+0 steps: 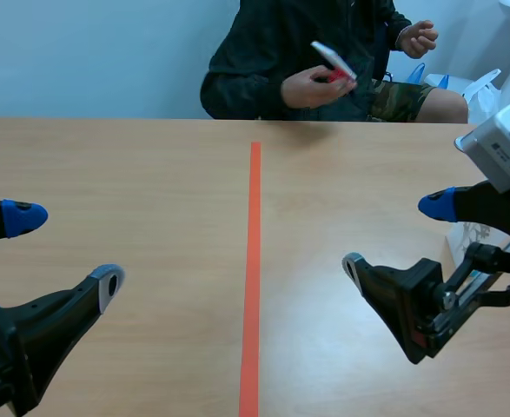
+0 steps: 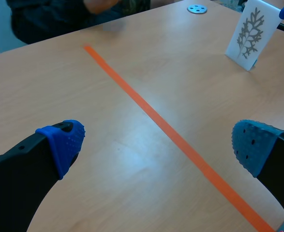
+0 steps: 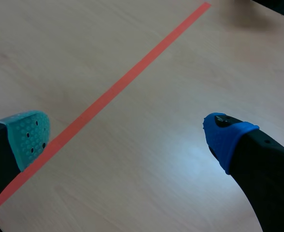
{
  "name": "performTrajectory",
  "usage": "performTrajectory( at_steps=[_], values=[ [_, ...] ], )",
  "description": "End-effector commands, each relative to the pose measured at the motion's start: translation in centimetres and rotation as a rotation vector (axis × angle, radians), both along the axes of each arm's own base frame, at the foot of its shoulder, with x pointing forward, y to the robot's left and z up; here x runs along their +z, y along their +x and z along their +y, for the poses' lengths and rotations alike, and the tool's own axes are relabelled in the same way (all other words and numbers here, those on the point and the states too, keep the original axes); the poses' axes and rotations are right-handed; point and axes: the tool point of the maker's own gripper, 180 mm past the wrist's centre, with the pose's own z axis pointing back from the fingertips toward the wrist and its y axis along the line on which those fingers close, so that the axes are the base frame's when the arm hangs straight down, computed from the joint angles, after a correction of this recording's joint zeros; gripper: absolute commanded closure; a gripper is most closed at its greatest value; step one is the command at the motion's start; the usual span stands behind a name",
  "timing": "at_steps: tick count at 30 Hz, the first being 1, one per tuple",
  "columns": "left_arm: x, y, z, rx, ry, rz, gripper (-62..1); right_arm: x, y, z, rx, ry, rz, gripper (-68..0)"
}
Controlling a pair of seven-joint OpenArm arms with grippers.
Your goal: Sort the leaf by its shape. The table is split by an orange tape line. A compound leaf with several leaflets goes to the left side, a simple leaf with one blade goes to the right side. Return to the home posture when a red brick is placed on the table.
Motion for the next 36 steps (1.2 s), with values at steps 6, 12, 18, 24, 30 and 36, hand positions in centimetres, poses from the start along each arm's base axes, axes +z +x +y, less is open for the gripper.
performTrajectory(
  at_steps=[6,12,18,24,30,36],
  values=[
    [1.01,0.12,-0.57,-0.006,-0.032,-0.03,-62.3,0.64,0.33,0.0,-0.004,0.012,-0.023,-67.9],
    [1.01,0.12,-0.57,-0.006,-0.032,-0.03,-62.3,0.64,0.34,0.0,-0.004,0.012,-0.023,-67.9],
    [1.01,0.12,-0.57,-0.006,-0.032,-0.03,-62.3,0.64,0.37,-0.04,-0.007,0.012,-0.024,-67.9],
    [1.01,0.12,-0.57,-0.006,-0.032,-0.03,-62.3,0.65,0.37,-0.02,-0.009,0.015,-0.024,-67.9],
    [1.01,0.12,-0.57,-0.006,-0.032,-0.03,-62.3,0.66,0.37,0.0,-0.01,0.017,-0.024,-67.9],
    [1.02,0.12,-0.57,-0.006,-0.032,-0.03,-62.3,0.07,0.47,-0.08,-0.004,0.008,-0.022,-67.9]
  ],
)
